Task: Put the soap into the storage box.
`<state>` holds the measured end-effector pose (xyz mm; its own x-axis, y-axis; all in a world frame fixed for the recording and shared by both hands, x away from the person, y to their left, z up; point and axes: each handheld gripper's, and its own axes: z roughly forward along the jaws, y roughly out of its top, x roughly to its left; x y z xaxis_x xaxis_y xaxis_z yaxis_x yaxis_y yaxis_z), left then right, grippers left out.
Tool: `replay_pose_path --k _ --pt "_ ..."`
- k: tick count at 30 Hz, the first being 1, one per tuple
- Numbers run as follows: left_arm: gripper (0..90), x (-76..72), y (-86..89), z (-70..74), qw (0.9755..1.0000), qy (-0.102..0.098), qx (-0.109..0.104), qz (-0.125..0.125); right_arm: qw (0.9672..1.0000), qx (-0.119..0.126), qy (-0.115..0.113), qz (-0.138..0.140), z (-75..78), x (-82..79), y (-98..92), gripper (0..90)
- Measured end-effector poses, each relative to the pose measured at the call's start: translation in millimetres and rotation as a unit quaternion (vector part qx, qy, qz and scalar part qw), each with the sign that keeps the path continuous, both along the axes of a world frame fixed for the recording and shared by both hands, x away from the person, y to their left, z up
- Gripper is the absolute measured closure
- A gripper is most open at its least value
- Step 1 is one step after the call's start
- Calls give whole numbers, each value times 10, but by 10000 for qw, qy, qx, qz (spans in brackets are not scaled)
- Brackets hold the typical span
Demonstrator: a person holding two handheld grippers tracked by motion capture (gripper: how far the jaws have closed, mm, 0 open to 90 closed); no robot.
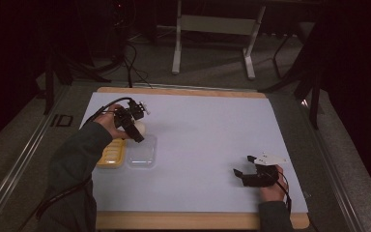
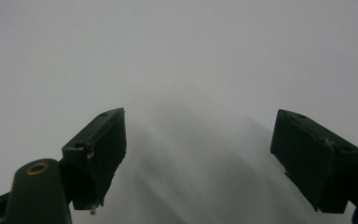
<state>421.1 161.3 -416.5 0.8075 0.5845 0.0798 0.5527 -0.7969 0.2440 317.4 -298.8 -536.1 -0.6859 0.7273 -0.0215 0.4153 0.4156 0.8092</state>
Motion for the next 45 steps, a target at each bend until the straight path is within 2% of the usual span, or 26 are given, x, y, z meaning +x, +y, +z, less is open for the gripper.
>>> replay_pose_path --k 19,33,45 --pt "255 -58 190 5 9999 -17 96 117 10000 1 -28 -6 0 -3 -1 179" --pt "255 -133 346 -62 9996 14 182 199 10000 -5 -30 -10 0 -4 1 179" --pt "254 -199 443 -172 9993 132 262 237 10000 -17 -29 -10 0 -3 3 180"
